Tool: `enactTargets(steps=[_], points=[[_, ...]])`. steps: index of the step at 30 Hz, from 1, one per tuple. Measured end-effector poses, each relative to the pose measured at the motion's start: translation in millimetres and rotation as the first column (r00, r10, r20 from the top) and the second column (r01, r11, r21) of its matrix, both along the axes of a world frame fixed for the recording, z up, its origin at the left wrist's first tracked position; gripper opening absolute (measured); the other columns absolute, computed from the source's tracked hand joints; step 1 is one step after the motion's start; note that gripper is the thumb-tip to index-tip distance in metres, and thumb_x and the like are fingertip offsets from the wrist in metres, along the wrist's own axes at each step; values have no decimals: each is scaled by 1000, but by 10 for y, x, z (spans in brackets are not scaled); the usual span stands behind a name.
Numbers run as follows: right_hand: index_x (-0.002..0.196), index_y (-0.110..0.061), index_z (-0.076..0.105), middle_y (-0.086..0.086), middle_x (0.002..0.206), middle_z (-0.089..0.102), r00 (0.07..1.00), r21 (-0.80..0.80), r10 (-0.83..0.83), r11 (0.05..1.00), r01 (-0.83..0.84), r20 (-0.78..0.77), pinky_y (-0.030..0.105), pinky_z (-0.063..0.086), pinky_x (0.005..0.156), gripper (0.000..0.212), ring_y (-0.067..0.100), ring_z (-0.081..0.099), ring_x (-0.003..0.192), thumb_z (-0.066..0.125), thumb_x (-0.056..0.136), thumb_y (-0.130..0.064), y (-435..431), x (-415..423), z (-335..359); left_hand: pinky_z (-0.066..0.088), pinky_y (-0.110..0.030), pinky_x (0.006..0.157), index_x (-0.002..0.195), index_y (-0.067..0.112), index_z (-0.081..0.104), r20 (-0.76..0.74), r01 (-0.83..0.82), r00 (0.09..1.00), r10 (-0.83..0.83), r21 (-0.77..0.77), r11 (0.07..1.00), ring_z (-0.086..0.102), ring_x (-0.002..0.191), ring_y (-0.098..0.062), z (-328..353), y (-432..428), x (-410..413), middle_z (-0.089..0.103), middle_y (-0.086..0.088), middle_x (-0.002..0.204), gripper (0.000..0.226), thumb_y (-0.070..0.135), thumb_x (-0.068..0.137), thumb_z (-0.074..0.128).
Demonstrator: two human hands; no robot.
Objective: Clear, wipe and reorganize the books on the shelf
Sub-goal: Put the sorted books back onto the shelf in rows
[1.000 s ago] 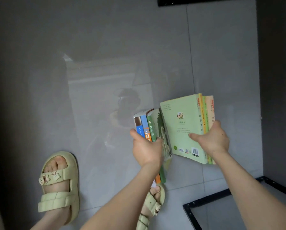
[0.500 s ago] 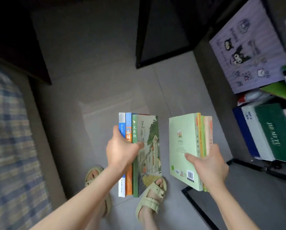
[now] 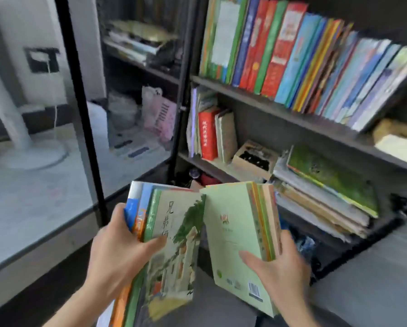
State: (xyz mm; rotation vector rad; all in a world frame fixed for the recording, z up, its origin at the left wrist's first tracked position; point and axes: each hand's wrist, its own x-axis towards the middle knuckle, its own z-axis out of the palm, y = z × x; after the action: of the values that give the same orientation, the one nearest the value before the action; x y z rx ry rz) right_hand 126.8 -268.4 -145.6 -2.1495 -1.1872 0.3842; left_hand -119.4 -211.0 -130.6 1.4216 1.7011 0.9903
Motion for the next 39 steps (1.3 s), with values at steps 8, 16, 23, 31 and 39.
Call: enactTargets(steps=[8, 16, 23, 31, 39], points=[[71, -21, 43, -5, 56, 53, 962, 466, -263, 844, 266, -73, 27, 38, 53, 55, 11, 53, 59, 89, 50, -42, -176, 427, 1531, 52, -43, 70, 90, 12, 49, 104, 185, 970, -220, 268, 945, 62, 71, -28, 1813, 431, 715, 66, -8, 76, 49, 20, 60, 86], [78, -22, 46, -6, 73, 60, 883, 724, -431, 548, 418, -184, 36, 47, 59, 51, 17, 58, 69, 90, 54, -34, 116, 1307, 2072, 52, -41, 70, 88, 15, 51, 119, 319, 920, -372, 319, 892, 63, 72, -24, 2402, 822, 1534, 66, -3, 78, 45, 21, 61, 87], [92, -17, 47, 6, 85, 67, 693, 743, -715, 511, 432, 89, 29, 34, 54, 53, 33, 62, 71, 85, 62, -39, 416, 2084, 2426, 53, -42, 74, 92, 19, 54, 238, 382, 856, -459, 306, 872, 64, 79, -25, 2600, 1363, 2180, 68, -2, 86, 47, 19, 59, 87], [94, -14, 37, 8, 87, 65, 397, 478, -713, 690, 543, 578, 20, 18, 44, 51, 24, 51, 62, 76, 72, -38, 740, 2474, 3013, 55, -40, 75, 92, 20, 55, 371, 545, 699, -612, 278, 791, 67, 80, -25, 2740, 2065, 2960, 69, -2, 88, 40, 11, 64, 82], [130, -9, 34, 4, 100, 63, 209, 103, -399, 633, 767, 893, 25, 44, 57, 62, 20, 64, 81, 65, 82, -33, 1661, 2619, 3307, 55, -33, 60, 100, 10, 58, 460, 769, 502, -732, 149, 621, 71, 73, -29, 2619, 2786, 3266, 73, -11, 87, 40, -1, 67, 78]])
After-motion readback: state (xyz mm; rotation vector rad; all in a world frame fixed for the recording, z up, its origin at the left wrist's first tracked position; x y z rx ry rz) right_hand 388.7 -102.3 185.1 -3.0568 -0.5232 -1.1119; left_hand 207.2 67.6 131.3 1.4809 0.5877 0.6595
